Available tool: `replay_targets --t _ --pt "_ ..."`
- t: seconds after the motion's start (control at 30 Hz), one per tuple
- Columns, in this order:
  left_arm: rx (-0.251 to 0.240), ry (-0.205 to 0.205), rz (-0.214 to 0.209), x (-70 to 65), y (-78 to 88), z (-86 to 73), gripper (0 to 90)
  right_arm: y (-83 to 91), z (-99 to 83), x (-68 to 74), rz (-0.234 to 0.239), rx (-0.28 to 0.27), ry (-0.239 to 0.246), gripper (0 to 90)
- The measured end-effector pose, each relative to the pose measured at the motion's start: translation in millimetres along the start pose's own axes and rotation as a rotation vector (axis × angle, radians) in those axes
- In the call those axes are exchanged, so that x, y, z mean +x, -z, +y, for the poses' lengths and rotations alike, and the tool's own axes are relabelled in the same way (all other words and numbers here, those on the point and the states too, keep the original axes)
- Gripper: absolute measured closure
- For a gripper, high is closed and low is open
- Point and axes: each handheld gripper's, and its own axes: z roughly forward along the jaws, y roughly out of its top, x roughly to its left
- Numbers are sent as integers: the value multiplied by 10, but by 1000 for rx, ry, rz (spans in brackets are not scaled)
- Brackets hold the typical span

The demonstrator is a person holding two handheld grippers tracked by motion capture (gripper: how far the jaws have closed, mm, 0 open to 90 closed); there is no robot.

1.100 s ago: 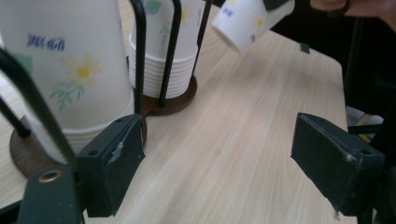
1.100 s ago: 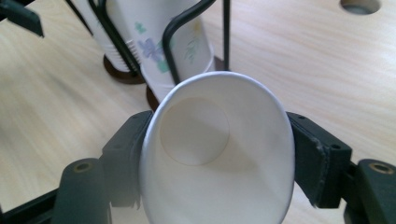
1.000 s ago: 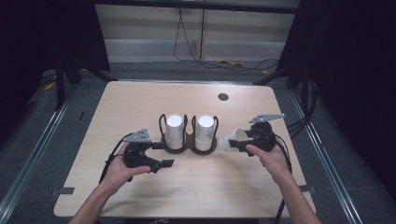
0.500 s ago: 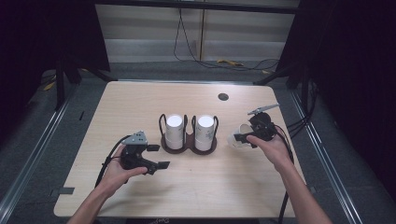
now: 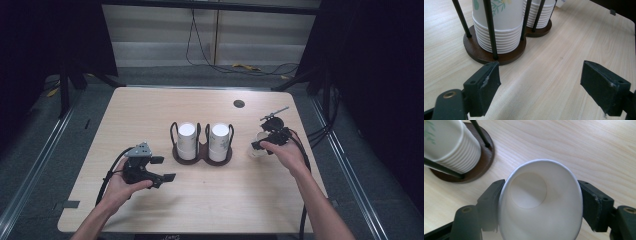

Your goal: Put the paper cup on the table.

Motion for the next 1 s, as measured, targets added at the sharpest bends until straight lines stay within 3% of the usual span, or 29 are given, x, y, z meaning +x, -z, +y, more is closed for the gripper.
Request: replay_targets --t 0.37,0.77,1.0 --pt "11 6 -5 23 -25 -30 160 -145 85 74 -38 15 41 226" --pt "0 -8 -26 7 -8 -29 159 -290 116 143 -10 29 38 195" --pt "-2 0 -19 20 1 -35 159 -302 62 141 10 4 20 174"
